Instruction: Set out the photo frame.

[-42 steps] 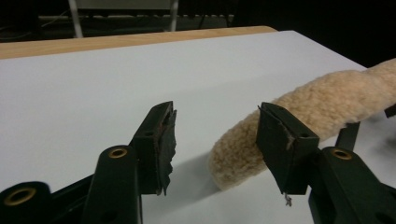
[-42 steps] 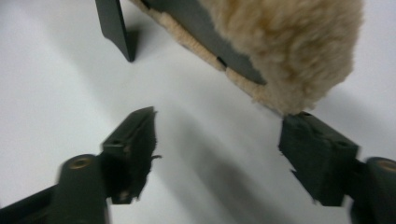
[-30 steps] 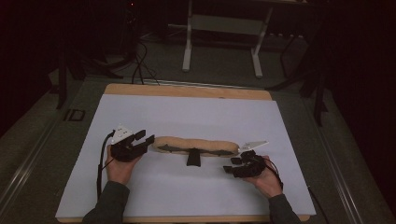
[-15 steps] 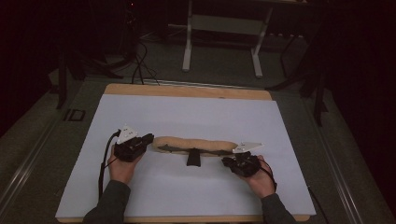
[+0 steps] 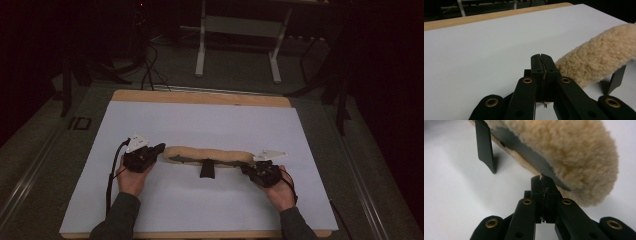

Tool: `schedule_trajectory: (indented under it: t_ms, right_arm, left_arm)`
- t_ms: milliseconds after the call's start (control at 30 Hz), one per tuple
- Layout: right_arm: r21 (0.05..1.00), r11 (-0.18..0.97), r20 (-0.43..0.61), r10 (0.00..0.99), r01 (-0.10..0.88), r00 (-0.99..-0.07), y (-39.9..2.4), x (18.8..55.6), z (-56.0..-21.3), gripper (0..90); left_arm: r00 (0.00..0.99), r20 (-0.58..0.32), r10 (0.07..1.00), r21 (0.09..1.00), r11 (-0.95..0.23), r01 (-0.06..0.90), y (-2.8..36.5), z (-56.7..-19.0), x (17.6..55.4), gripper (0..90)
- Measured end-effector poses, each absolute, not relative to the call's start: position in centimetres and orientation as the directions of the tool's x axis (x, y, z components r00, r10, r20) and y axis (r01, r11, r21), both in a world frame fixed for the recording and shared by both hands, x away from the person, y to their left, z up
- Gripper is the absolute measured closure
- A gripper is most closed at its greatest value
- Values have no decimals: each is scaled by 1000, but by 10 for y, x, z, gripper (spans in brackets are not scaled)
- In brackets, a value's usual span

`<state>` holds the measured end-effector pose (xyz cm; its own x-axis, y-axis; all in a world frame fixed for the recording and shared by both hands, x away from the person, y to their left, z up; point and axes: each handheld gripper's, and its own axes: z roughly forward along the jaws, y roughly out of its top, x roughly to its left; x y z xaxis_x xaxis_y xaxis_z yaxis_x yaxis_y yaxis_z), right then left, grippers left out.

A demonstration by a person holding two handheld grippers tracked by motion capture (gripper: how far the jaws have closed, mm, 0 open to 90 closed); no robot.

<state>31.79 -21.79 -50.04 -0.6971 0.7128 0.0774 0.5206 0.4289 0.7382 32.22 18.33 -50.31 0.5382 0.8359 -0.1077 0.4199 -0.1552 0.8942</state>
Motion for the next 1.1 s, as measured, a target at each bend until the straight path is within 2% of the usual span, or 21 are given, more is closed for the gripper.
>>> schedule_trajectory:
  t_ms: [1100]
  right_arm:
    - [759, 375, 90, 750, 532, -656, -219, 321, -497, 888]
  left_arm:
    - [551, -86, 830, 888, -187, 421, 182, -499, 308, 900]
